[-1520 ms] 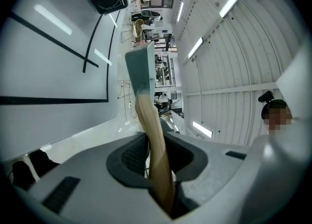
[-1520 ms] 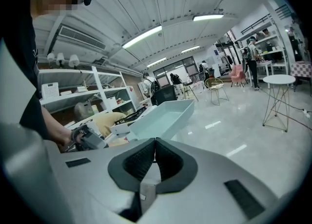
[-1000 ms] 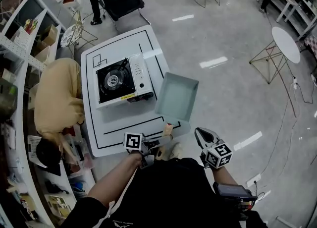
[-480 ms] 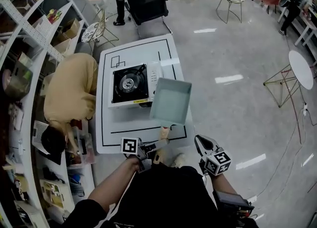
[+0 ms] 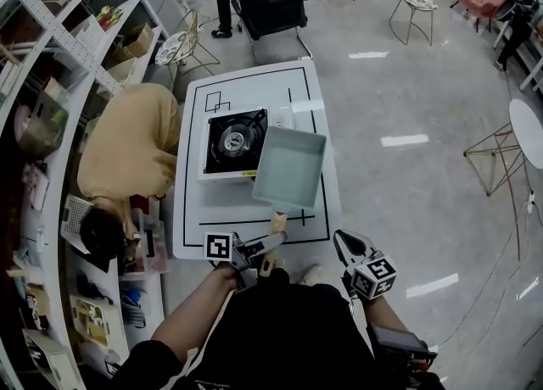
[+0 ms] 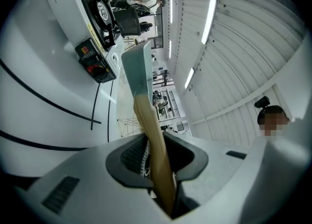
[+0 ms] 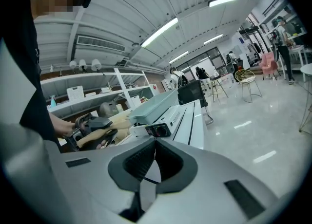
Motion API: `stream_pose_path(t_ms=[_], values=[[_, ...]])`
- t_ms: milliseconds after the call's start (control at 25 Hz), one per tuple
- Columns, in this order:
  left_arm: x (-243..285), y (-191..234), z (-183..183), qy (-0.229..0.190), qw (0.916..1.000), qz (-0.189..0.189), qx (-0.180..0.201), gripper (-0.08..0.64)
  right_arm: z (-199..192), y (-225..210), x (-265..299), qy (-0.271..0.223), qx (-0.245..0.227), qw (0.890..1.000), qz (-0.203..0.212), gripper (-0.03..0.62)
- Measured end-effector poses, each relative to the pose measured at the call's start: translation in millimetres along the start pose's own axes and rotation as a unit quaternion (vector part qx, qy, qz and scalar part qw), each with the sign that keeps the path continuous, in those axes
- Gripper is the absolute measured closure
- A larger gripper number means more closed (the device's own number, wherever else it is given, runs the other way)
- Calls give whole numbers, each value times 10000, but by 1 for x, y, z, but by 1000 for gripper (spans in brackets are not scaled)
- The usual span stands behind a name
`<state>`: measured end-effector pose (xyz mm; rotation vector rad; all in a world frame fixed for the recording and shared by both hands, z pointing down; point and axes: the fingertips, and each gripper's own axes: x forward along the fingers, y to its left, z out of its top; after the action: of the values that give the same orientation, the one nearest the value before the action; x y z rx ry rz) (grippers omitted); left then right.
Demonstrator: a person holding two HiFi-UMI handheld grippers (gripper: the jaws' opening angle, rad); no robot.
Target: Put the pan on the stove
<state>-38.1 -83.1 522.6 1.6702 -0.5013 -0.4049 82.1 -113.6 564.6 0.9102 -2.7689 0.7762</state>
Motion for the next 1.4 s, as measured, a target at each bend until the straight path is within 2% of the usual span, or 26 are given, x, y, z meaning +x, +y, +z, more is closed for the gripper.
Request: stream_pose_path(t_ms=[320,720,920,1400], values=[[-15,0,24,-226,9996,-170,14,463,14,14,30,55,-89,9999,101,566],[-46,13,66,-579,9983,4,-118,460,20,30,71,204,-268,9992,199,566],[-60,14,90,-678,9977,-6,34,459,23,42,90,239,-313,9988,286,566],[-79,28,141,-922,9957,46,-41,459,22,54,115,304,-291,9988,266,566]])
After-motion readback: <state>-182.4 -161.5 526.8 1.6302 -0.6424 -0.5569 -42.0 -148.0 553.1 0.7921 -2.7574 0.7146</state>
